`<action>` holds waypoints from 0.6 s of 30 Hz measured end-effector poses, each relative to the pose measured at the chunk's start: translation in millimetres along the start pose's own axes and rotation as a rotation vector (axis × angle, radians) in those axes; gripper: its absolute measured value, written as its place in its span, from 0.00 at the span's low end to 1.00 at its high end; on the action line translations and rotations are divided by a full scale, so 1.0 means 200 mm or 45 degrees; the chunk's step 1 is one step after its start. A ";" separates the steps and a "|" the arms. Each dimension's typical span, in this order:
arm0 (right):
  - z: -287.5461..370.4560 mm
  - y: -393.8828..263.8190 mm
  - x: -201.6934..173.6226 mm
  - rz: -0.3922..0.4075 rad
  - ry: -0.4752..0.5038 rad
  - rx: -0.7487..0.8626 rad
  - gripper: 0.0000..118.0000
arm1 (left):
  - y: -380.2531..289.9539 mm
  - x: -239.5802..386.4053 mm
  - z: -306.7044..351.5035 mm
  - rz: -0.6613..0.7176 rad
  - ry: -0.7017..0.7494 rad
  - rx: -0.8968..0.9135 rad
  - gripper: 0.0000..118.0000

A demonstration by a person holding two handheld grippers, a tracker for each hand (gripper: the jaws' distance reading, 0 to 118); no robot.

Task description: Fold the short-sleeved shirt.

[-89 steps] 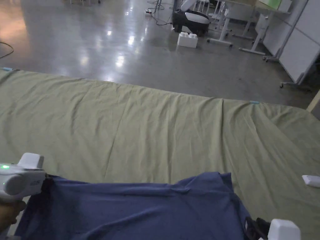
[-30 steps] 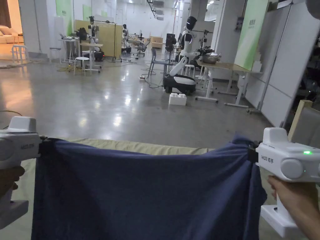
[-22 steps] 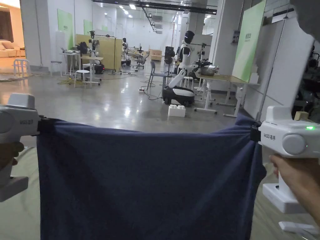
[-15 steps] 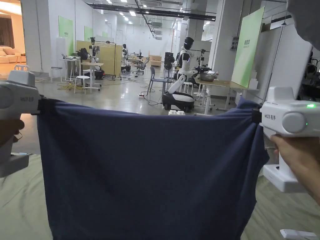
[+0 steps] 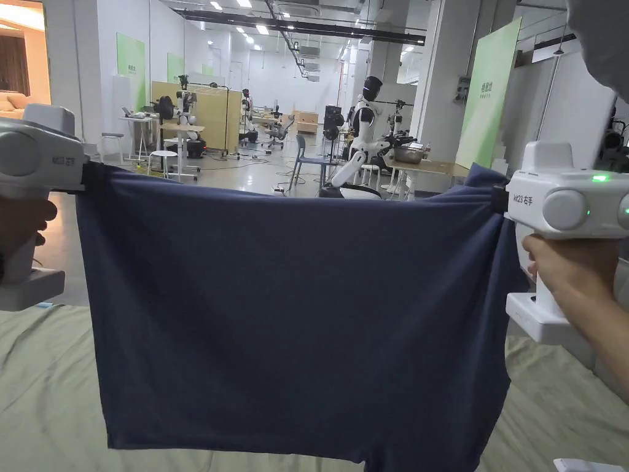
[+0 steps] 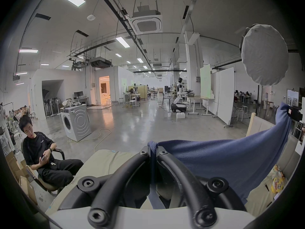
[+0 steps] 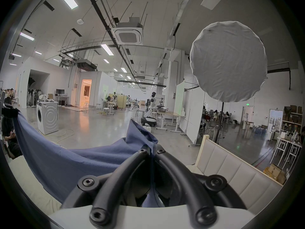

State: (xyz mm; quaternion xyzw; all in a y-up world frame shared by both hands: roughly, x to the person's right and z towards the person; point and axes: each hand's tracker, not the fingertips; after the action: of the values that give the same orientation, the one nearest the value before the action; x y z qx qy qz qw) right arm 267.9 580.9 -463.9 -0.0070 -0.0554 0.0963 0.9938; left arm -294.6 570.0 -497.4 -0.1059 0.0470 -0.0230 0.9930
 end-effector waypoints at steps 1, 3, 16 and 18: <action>0.00 -0.02 -0.01 0.006 0.006 -0.009 0.03 | -0.02 0.00 -0.01 -0.003 0.002 -0.001 0.04; 0.01 -0.09 -0.02 0.013 0.014 -0.024 0.03 | -0.08 -0.01 -0.01 -0.002 -0.001 -0.018 0.04; 0.33 -0.69 -0.02 0.007 0.089 -0.180 0.03 | -0.67 -0.03 0.20 0.034 -0.069 -0.107 0.04; 0.41 -0.73 -0.01 0.026 0.095 -0.179 0.03 | -0.72 -0.04 0.26 0.042 -0.080 -0.106 0.04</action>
State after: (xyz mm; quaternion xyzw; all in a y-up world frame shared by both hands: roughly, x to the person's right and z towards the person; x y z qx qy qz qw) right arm 285.0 438.0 -379.7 -0.0808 -0.0250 0.1021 0.9912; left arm -301.9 439.9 -416.2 -0.1470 0.0185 -0.0014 0.9890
